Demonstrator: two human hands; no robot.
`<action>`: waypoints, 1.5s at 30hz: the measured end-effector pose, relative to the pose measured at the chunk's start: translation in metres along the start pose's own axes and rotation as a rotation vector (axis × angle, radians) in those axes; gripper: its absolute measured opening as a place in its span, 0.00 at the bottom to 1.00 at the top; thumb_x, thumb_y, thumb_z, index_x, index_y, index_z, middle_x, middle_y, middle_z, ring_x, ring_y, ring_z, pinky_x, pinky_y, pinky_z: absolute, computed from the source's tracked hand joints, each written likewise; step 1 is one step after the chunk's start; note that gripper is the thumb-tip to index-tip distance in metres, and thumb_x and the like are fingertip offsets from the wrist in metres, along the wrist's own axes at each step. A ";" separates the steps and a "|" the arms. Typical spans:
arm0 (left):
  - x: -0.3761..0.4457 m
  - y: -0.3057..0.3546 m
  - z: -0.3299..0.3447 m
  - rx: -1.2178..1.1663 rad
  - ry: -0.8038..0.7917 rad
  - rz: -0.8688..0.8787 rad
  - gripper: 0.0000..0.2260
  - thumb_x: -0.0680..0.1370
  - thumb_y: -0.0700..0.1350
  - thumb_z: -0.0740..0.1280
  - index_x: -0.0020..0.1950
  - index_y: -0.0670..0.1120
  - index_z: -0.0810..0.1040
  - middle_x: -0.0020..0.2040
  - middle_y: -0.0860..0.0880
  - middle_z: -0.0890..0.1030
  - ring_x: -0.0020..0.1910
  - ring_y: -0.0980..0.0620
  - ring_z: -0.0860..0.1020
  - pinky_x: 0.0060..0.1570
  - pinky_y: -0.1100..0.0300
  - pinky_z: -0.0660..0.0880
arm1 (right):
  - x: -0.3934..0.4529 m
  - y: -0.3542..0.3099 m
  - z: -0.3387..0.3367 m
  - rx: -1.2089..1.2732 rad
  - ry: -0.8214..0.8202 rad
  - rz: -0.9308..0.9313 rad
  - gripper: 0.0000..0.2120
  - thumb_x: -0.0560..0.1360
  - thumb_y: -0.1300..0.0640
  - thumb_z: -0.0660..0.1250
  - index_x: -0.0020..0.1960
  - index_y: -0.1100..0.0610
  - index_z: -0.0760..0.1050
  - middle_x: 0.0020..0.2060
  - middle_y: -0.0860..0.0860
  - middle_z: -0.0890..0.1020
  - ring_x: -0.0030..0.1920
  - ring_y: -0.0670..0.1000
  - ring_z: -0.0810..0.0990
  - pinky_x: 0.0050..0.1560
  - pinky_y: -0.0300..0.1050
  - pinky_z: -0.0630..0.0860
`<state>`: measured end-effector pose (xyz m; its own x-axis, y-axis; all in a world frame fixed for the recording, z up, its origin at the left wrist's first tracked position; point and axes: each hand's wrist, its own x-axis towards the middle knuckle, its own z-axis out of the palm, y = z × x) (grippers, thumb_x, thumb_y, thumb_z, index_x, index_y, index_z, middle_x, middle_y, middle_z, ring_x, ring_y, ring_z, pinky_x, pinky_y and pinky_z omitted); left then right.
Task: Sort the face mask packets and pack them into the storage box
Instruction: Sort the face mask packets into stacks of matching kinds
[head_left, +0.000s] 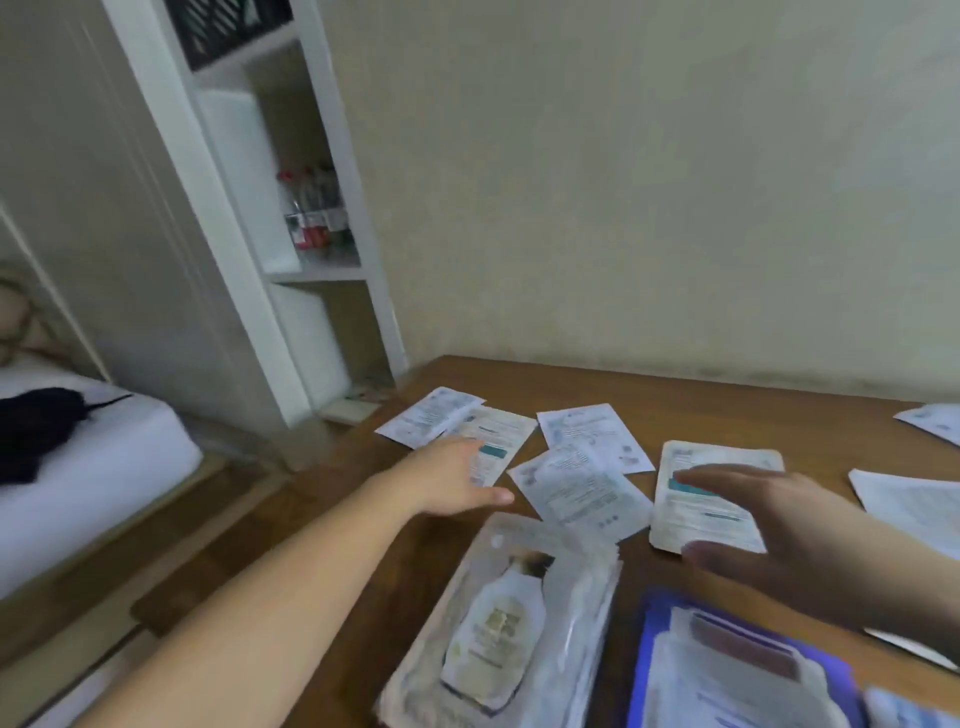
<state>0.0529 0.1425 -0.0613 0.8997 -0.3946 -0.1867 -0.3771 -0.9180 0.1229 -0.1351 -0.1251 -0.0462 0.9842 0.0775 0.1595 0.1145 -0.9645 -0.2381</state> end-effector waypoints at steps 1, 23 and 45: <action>0.001 -0.009 0.008 0.001 0.005 0.021 0.40 0.72 0.71 0.65 0.78 0.52 0.61 0.78 0.51 0.63 0.76 0.49 0.63 0.72 0.50 0.64 | 0.017 -0.008 0.004 0.014 -0.017 -0.005 0.33 0.71 0.33 0.63 0.74 0.40 0.62 0.71 0.37 0.68 0.71 0.42 0.67 0.65 0.36 0.64; -0.007 -0.041 0.058 -0.110 0.270 -0.025 0.34 0.75 0.72 0.55 0.77 0.58 0.60 0.75 0.56 0.58 0.72 0.50 0.56 0.72 0.48 0.57 | 0.249 -0.089 0.088 0.074 -0.313 0.094 0.12 0.81 0.52 0.57 0.56 0.56 0.75 0.46 0.50 0.78 0.43 0.48 0.77 0.34 0.36 0.69; -0.021 -0.088 0.049 0.134 0.736 0.542 0.32 0.73 0.67 0.64 0.73 0.55 0.68 0.76 0.55 0.66 0.75 0.53 0.63 0.76 0.43 0.52 | 0.251 -0.057 0.052 0.933 -0.574 0.354 0.12 0.80 0.57 0.63 0.62 0.57 0.77 0.52 0.56 0.85 0.52 0.56 0.85 0.53 0.57 0.81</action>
<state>0.0562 0.2298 -0.1154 0.4882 -0.6886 0.5362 -0.7686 -0.6303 -0.1097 0.1123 -0.0378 -0.0427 0.8703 0.1738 -0.4608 -0.3610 -0.4115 -0.8369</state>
